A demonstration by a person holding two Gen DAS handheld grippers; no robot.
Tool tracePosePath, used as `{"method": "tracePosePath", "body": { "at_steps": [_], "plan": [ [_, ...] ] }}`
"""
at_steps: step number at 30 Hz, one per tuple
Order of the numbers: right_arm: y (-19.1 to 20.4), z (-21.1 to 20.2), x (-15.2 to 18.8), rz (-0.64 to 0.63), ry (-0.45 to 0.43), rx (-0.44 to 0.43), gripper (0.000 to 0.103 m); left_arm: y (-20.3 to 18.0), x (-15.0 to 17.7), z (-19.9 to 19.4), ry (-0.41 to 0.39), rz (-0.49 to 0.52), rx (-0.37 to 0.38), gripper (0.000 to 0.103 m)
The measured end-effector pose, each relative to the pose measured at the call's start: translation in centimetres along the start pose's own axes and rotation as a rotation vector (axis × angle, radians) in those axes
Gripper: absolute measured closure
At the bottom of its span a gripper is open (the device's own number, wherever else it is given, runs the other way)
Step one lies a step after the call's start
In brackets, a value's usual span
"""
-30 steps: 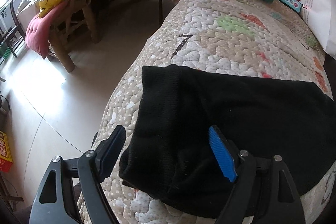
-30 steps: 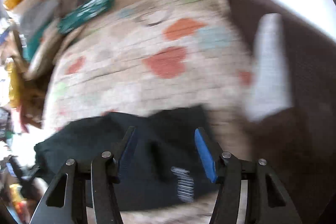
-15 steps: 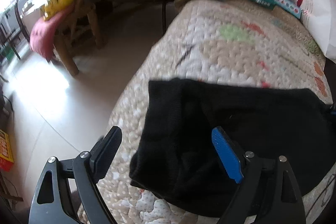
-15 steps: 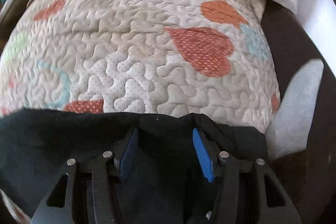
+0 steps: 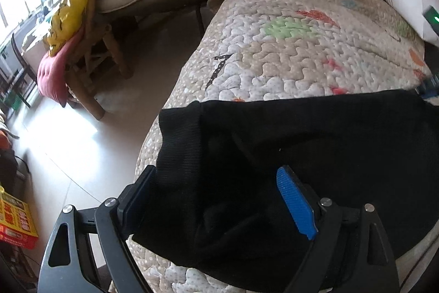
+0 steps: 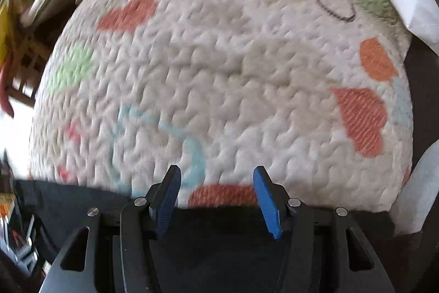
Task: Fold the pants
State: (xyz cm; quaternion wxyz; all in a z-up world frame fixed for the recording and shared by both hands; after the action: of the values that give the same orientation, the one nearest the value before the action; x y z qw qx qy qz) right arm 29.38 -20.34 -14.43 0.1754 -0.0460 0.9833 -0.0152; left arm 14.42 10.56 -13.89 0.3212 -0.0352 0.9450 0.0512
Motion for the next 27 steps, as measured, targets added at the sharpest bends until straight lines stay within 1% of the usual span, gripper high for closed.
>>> {"method": "tracePosePath", "body": {
  "at_steps": [3,5,9,13,14,18,20,23,25,27],
  "plan": [
    [-0.2,-0.6,3.7,-0.090,-0.007,0.079,0.045,-0.4,-0.1,0.0,-0.003,0.014,-0.009,0.016],
    [-0.6,-1.1,5.8,-0.104,-0.028,0.104,0.045,-0.6,-0.1,0.0,-0.004,0.018,-0.007,0.016],
    [-1.2,-1.7,8.6,-0.093,-0.108,0.104,0.044,-0.7,-0.1,-0.2,-0.013,0.032,-0.015,0.016],
    [-1.6,-1.9,9.5,-0.094,-0.149,0.089,0.044,-0.6,-0.1,-0.1,-0.009,0.024,-0.011,0.016],
    [-1.8,-2.1,9.5,-0.100,-0.156,0.085,0.044,-0.6,-0.1,-0.1,-0.009,0.024,-0.011,0.016],
    [-0.1,-2.7,7.6,-0.134,-0.198,0.056,0.044,-0.7,-0.1,0.0,-0.008,0.028,-0.014,0.016],
    [0.5,-2.8,6.2,-0.163,-0.207,0.049,0.044,-0.7,-0.1,0.0,-0.010,0.031,-0.016,0.016],
    [1.9,-3.0,4.0,-0.148,-0.214,0.028,0.044,-0.8,-0.1,0.1,-0.011,0.033,-0.019,0.016],
    [2.2,-3.0,2.6,-0.118,-0.208,0.026,0.044,-0.8,-0.1,0.1,-0.011,0.033,-0.018,0.016],
    [2.7,-1.8,1.4,-0.097,-0.151,0.015,0.044,-0.8,-0.1,0.1,-0.011,0.033,-0.018,0.016]
  ]
}}
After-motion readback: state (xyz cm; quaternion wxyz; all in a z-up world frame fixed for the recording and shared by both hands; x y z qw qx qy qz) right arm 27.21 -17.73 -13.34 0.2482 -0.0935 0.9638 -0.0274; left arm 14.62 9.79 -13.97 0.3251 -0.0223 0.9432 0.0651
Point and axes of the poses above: each gripper's, at about its wrist camera, not at the fingertips, and z roughly the way its jaws point, y to its left, x to its underside, the point moved 5 cm from there along z, roughly the way its jaws point, and after that the axes turned 5 degrees about -y, right-handed, at the moved point
